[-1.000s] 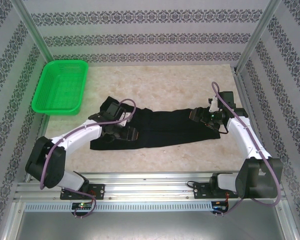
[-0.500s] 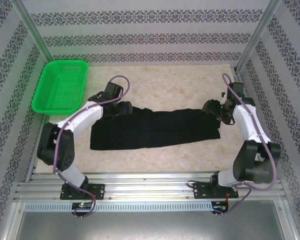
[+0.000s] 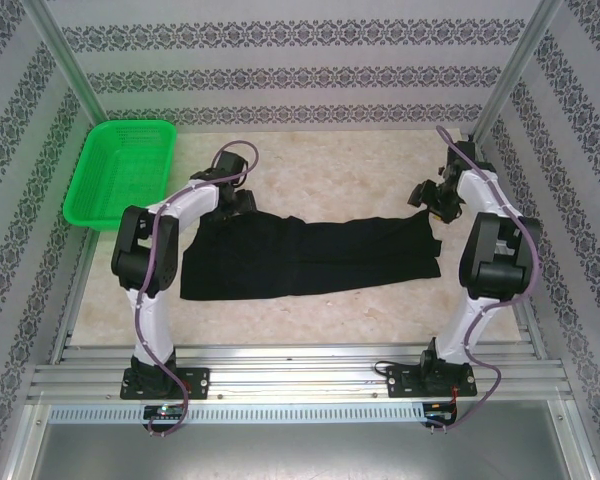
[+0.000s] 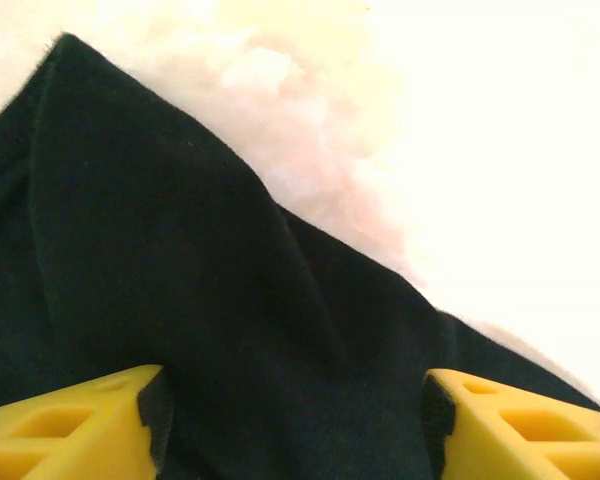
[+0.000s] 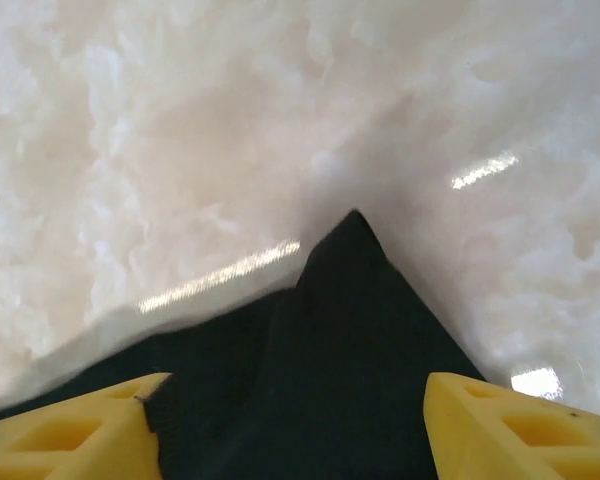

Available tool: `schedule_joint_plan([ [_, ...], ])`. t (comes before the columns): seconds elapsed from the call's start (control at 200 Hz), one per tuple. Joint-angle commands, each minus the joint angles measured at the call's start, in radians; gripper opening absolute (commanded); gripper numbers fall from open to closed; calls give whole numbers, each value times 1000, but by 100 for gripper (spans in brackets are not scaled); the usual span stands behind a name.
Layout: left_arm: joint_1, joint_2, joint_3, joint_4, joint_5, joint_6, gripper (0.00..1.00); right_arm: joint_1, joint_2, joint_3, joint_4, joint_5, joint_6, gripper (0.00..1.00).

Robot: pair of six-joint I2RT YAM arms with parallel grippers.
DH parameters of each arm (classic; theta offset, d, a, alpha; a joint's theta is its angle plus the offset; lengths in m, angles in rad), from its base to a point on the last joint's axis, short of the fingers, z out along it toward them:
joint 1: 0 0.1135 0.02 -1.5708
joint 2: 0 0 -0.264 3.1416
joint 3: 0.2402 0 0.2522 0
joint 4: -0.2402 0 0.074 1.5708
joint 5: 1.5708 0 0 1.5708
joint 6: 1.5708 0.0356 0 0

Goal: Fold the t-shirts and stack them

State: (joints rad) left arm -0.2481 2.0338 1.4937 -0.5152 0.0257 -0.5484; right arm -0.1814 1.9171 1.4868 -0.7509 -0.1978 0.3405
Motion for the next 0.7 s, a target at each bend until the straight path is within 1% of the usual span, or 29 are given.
schedule_joint_plan([
  [0.0, 23, 40, 23, -36, -7, -56, 65, -6, 63, 70, -20, 24, 7, 62],
  [0.115, 26, 66, 30, -66, -35, -71, 60, -6, 125, 116, -23, 8, 21, 56],
  [0.195, 33, 79, 29, -81, -51, -81, 59, -3, 166, 148, -31, 16, 36, 47],
  [0.27, 43, 91, 23, -87, -53, -91, 56, -4, 198, 179, -46, 25, 45, 35],
  [0.335, 49, 99, 21, -99, -62, -96, 54, -3, 218, 198, -64, 42, 52, 19],
  [0.435, 60, 114, 19, -118, -76, -94, 52, -4, 215, 201, -47, 71, 66, 0],
  [0.694, 94, 139, 14, -127, -82, -91, 50, -19, 95, 132, 45, 173, 83, 0],
])
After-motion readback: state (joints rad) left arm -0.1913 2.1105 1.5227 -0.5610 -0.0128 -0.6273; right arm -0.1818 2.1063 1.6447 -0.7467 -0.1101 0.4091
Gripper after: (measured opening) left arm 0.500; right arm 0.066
